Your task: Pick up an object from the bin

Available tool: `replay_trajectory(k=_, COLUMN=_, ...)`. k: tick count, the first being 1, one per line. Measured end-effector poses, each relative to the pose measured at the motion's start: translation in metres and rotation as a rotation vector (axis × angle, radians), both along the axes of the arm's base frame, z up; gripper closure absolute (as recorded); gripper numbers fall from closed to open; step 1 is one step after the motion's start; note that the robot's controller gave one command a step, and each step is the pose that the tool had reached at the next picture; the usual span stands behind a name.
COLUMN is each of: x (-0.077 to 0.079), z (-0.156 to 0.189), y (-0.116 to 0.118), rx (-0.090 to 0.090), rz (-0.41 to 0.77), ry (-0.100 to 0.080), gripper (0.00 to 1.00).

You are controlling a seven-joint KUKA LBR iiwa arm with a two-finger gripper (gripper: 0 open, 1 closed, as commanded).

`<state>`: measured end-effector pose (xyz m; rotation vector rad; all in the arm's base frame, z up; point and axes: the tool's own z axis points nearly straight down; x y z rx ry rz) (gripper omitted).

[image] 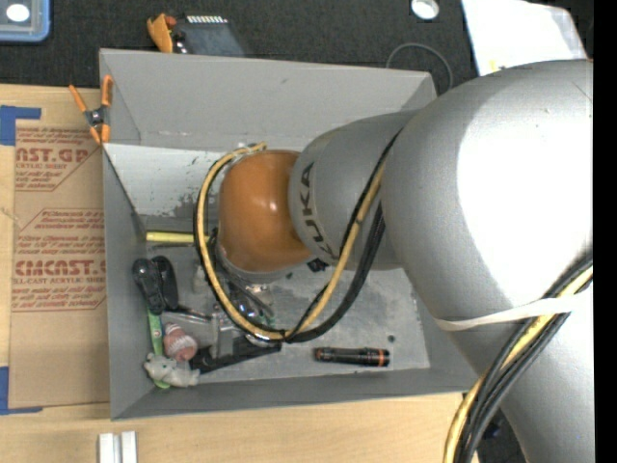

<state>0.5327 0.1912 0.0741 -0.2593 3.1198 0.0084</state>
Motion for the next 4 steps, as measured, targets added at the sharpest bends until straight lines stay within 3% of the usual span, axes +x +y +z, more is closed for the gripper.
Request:
replay_trajectory(k=1, x=0.01, z=-0.004, y=-0.02, rx=0.001, rz=-0.032, ry=0.0, gripper=0.0)
replay_trajectory(k=2, x=0.037, z=-0.004, y=0.013, rx=-0.001, rz=0.017, ry=0.003, gripper=0.0)
replay_trajectory(k=3, x=-0.014, z=0.041, y=-0.033, rx=-0.002, rz=0.155, ry=0.007, gripper=0.0)
replay_trajectory(k=4, x=-0.018, z=0.043, y=-0.055, rx=-0.002, rz=0.221, ry=-0.006, gripper=0.0)
